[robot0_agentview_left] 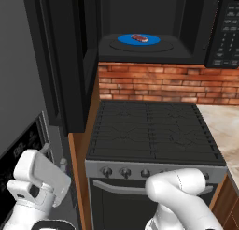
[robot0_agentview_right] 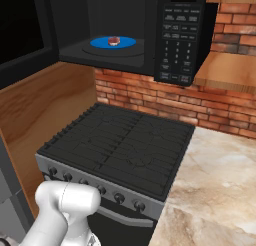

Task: Transport the steak from the fridge to the microwave and turn on the microwave.

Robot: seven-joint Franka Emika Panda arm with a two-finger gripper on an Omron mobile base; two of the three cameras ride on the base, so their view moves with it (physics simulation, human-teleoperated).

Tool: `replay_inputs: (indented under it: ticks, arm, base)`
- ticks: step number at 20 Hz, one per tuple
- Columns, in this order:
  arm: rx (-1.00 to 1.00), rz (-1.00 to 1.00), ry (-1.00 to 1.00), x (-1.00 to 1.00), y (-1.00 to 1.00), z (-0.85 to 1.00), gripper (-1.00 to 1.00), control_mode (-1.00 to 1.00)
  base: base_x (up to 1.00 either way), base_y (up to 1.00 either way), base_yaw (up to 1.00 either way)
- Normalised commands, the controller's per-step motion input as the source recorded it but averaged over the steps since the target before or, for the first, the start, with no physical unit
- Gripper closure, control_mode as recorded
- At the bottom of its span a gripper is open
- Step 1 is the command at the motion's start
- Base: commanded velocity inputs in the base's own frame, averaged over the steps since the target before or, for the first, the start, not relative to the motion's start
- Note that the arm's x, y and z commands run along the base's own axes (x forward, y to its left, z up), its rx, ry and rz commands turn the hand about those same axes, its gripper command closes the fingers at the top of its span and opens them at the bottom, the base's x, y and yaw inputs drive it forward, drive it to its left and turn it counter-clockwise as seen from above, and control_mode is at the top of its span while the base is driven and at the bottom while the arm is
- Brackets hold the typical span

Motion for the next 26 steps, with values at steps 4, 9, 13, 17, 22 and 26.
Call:
replay_inputs:
  ticks: [4, 9, 13, 17, 22, 26]
  arm:
    - [0.1, 0.16, 0.01, 0.48, 0.18, 0.0, -1.0, -1.0]
    - [0.09, 0.12, 0.01, 0.26, 0.13, 0.09, -1.0, -1.0]
    - [0.07, 0.07, 0.02, 0.27, 0.13, 0.1, -1.0, -1.0]
    - [0.04, 0.0, 0.03, 0.16, 0.21, 0.13, -1.0, -1.0]
    - [0.0, 0.0, 0.03, 0.15, 0.28, 0.19, -1.0, -1.0]
    - [0.0, -0.06, 0.0, 0.0, 0.05, 0.54, -1.0, -1.0]
  base:
    - [0.0, 0.0, 0.0]
    - [0.0, 0.0, 0.0]
    - [0.0, 0.0, 0.0]
    - [0.0, 0.0, 0.0]
    - [0.0, 0.0, 0.0]
    - [0.0, 0.0, 0.0]
